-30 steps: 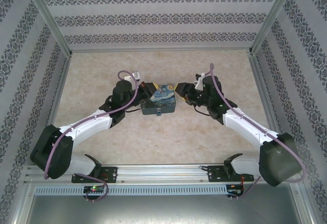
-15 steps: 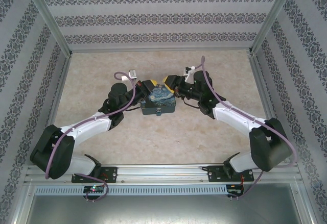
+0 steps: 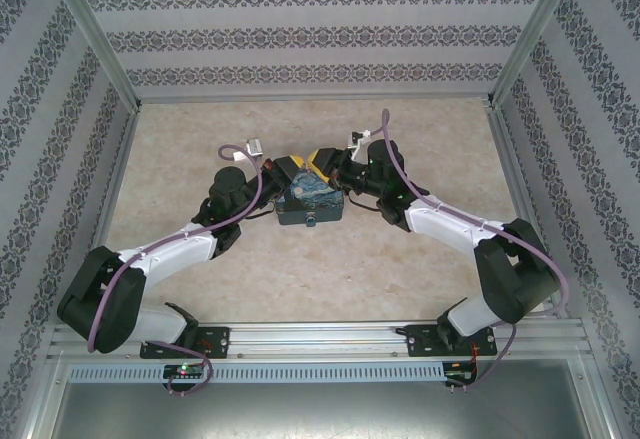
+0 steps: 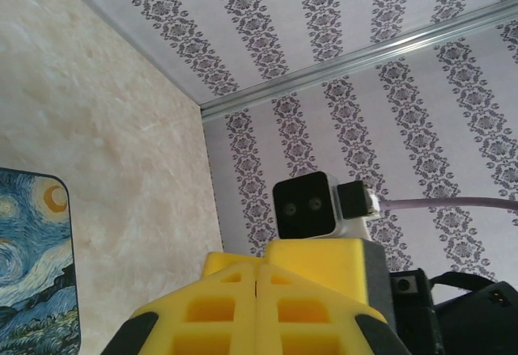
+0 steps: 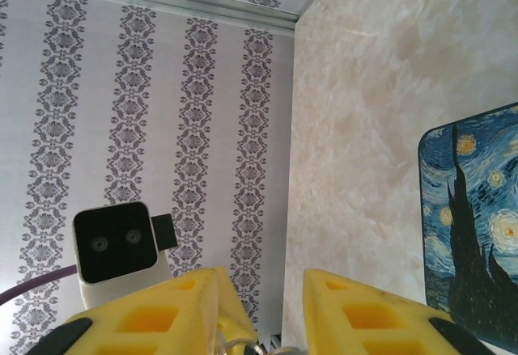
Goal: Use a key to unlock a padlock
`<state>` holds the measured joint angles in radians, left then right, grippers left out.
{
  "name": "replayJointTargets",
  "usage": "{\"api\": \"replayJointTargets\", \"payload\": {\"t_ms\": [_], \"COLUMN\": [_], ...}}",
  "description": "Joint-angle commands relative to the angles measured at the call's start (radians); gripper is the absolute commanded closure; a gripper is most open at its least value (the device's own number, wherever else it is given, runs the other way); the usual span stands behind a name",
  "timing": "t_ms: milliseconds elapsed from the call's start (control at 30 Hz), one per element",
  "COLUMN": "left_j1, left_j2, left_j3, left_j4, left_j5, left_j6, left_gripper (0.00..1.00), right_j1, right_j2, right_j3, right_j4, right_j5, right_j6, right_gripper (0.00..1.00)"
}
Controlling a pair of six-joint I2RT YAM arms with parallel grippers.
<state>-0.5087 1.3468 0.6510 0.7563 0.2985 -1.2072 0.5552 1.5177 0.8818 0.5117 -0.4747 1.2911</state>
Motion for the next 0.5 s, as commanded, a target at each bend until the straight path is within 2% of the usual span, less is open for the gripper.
{"api": "replayJointTargets", "payload": {"t_ms": [0, 467], "left_j1": [0.008, 0.009], "left_j2": [-0.029, -0.029], "left_j3": [-0.009, -0.011], "left_j4": [0.071, 0.06], "left_j5": [-0.017, -0.027], "left_j6": [-0.008, -0.008], "left_gripper": [1.0, 1.0], "right_j1": [0.014, 0.028], "right_j2": [0.011, 0.014], "right_j3": [0.032, 0.012], "right_j4": [0.069, 0.11], "right_j5": [0.012, -0.009], "right_j6": [0.019, 0.03], "right_gripper": [0.68, 0.72]}}
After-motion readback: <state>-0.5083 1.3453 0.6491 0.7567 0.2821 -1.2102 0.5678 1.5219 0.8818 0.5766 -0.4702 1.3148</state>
